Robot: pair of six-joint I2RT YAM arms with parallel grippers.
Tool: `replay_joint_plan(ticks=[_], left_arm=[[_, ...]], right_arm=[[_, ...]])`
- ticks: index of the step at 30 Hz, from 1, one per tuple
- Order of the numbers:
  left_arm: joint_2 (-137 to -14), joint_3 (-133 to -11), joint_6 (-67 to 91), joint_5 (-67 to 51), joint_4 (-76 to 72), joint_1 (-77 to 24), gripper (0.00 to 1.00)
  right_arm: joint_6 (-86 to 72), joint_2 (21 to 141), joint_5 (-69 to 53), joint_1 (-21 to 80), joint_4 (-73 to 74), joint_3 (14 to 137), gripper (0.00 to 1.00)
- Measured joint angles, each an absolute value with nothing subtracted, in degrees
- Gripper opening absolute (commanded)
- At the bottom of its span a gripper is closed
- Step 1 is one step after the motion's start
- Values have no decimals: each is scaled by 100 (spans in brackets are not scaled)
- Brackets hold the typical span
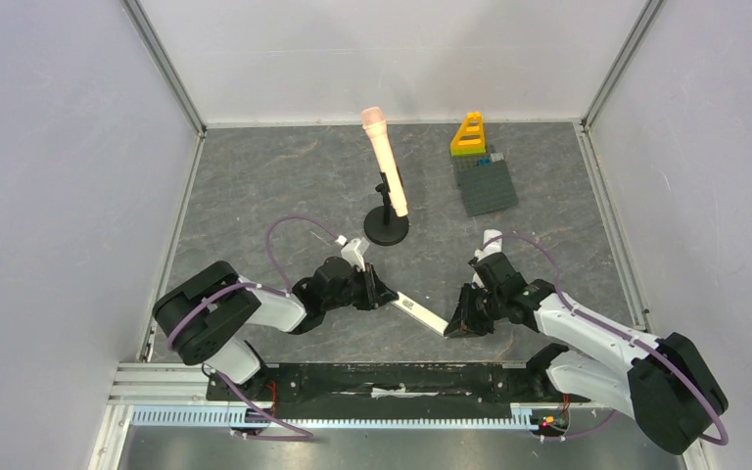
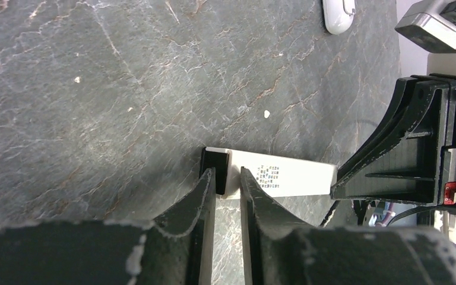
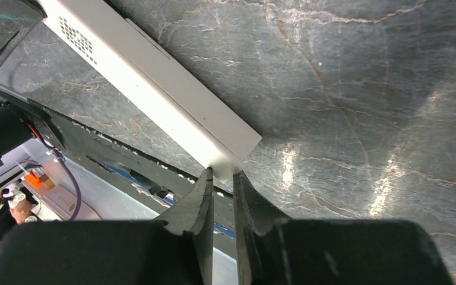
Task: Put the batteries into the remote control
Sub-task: Load the battery cover into the remote control.
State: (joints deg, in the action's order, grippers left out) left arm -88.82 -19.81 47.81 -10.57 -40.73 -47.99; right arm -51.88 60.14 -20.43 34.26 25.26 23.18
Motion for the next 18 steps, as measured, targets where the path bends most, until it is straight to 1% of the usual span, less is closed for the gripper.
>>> replay_joint_plan(ticks=[7, 12, 15, 18], left_arm=[[-8980, -1981, 4609, -1055, -4189, -4866, 42], [-8962, -2049, 4357, -1059, -4047, -4919, 43], [-8947, -2117, 4224, -1066, -3916, -4934, 38], [-8947, -2126, 4202, -1074, -3905, -4934, 23]], right_arm=[[-5183, 6134, -2206, 3354, 2526, 2340, 6], [-5175, 6171, -2272, 3293, 2506, 2340, 6], [-5135, 6206, -2305, 3267, 2447, 2342, 7], [-5094, 6237, -2311, 3262, 2449, 2355, 8]])
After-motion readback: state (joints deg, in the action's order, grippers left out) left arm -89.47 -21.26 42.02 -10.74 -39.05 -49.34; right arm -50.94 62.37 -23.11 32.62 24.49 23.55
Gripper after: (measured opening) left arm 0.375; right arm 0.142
